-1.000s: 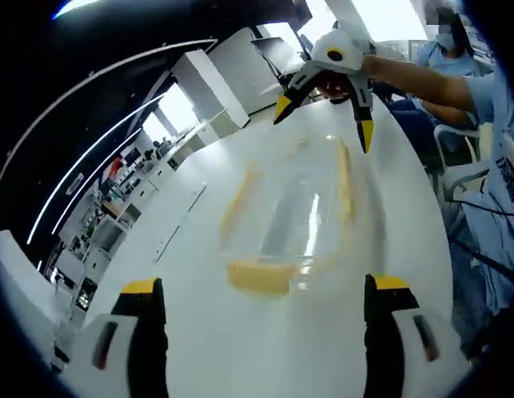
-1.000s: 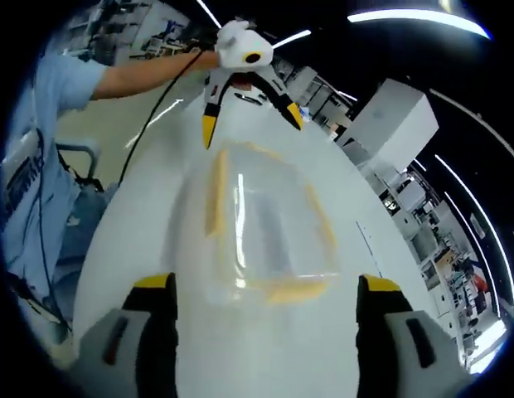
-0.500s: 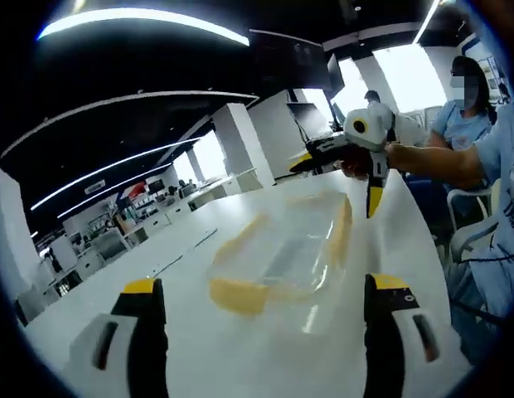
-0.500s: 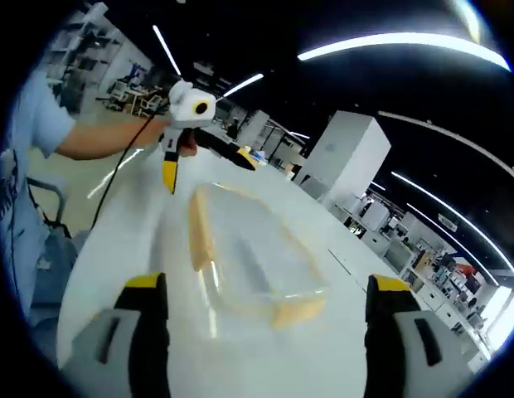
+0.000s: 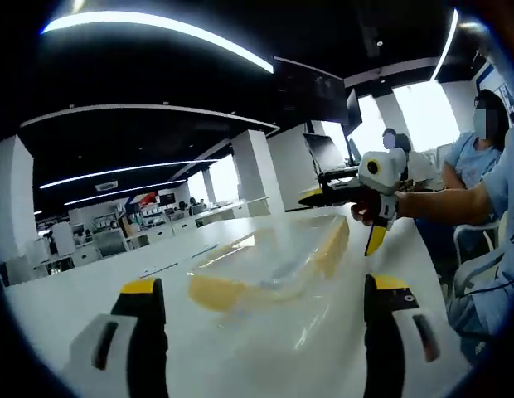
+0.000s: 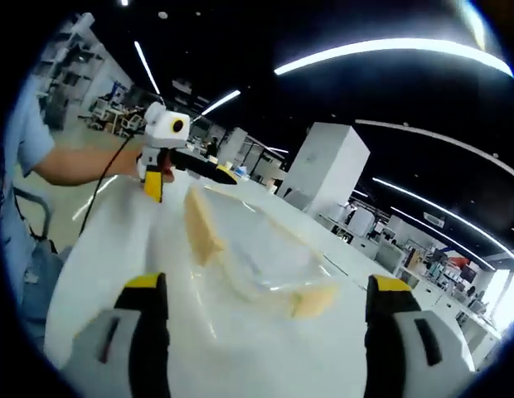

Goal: Snap each plastic latch of the storage box into its locked position after aligning the lid with the box until every specified latch is closed and the lid sits flush.

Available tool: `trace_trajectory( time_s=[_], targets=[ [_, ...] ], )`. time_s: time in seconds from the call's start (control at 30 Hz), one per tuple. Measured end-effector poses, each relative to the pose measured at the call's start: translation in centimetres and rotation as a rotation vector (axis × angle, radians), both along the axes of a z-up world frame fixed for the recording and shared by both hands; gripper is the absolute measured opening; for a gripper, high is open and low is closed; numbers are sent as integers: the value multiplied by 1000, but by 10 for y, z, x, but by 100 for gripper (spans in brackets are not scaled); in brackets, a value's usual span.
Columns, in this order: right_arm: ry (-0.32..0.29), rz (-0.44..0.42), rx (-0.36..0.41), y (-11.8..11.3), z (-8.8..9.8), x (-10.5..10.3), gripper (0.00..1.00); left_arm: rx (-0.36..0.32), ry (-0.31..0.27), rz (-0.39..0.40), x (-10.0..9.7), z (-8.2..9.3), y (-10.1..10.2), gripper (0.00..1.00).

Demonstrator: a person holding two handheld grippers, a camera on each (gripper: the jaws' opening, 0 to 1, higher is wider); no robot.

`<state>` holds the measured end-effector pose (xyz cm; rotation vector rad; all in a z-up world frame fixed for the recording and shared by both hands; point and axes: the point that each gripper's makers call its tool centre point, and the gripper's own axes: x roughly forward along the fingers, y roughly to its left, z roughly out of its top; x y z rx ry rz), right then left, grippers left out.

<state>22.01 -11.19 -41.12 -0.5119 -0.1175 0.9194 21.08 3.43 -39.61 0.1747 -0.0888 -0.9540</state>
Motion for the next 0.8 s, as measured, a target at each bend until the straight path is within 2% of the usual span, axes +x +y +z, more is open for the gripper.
trace_trajectory(
  time_s=[0.13, 0.27, 0.33, 0.4, 0.47, 0.63, 0.8],
  targets=[
    [-4, -9, 26, -1, -4, 1, 100, 36, 9, 6, 0, -12, -4, 100],
    [38, 2, 50, 0, -9, -2, 100, 9, 12, 9, 1, -9, -2, 100],
    [15, -5, 21, 0, -12, -5, 100, 6, 16, 12, 3, -9, 1, 100],
    [6, -1, 12, 2, -13, -9, 100, -22, 1, -8, -1, -4, 1, 100],
    [-8, -3, 6, 3, -13, -9, 100, -42, 12, -34, -6, -2, -1, 100],
    [9, -13, -22, 3, -20, -6, 100, -26, 20, -69, -14, -6, -7, 98],
    [15, -17, 17, 2, -14, -7, 100, -16, -31, -40, -14, -3, -2, 100]
  ],
)
